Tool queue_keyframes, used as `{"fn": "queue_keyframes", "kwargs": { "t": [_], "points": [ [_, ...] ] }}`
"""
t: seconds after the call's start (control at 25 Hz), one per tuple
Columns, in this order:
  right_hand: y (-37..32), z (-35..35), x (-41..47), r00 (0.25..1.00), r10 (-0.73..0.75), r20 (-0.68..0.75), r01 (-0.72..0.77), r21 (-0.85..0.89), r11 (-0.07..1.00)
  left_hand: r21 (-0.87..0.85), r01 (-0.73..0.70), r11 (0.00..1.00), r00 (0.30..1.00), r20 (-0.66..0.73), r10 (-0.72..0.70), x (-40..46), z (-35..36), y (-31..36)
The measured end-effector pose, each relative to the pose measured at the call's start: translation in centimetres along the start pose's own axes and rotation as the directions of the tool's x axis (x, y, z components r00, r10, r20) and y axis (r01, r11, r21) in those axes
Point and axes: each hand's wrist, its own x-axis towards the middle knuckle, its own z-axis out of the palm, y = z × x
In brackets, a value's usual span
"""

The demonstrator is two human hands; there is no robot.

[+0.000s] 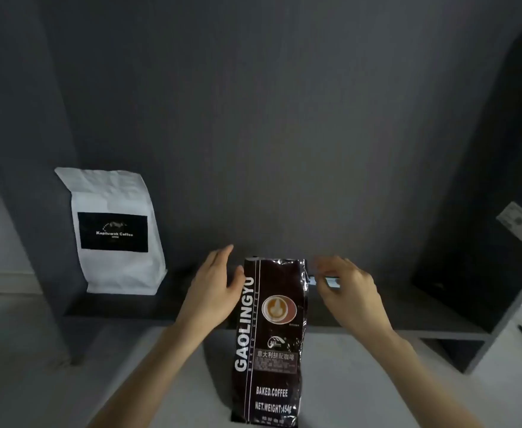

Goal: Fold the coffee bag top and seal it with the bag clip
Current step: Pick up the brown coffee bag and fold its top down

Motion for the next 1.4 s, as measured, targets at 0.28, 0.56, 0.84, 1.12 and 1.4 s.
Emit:
{"fn": "queue_keyframes", "kwargs": {
  "t": [0.28, 0.56, 0.84, 1.12, 1.4],
  "points": [
    [2.9, 4.0, -0.3, 0.99, 0.108, 0.09, -0.115, 0.068, 0.991, -0.091, 0.038, 0.995, 0.998, 0.044, -0.034, -0.4, 3.3, -3.0],
    [2.8, 5.0, -1.1, 0.987, 0.142, 0.074, -0.155, 0.207, 0.966, -0.152, 0.028, 0.988, 0.999, 0.031, -0.023, -1.6, 3.9, -3.0],
    [2.2, 4.9, -5.8, 0.953, 0.288, -0.093, -0.223, 0.427, 0.876, -0.455, 0.095, 0.885, 0.987, -0.072, -0.143, -6.5, 3.3, -2.3],
    [0.7, 4.5, -8.7, 0.945, 0.301, -0.13, -0.189, 0.534, 0.824, -0.552, 0.082, 0.83, 0.959, -0.182, -0.216, -9.9, 1.8, -1.1],
    [0.1, 5.8, -11.1, 0.953, 0.283, -0.108, -0.171, 0.581, 0.796, -0.549, 0.107, 0.829, 0.957, -0.169, -0.235, -12.7, 1.0, -2.6]
  ]
}}
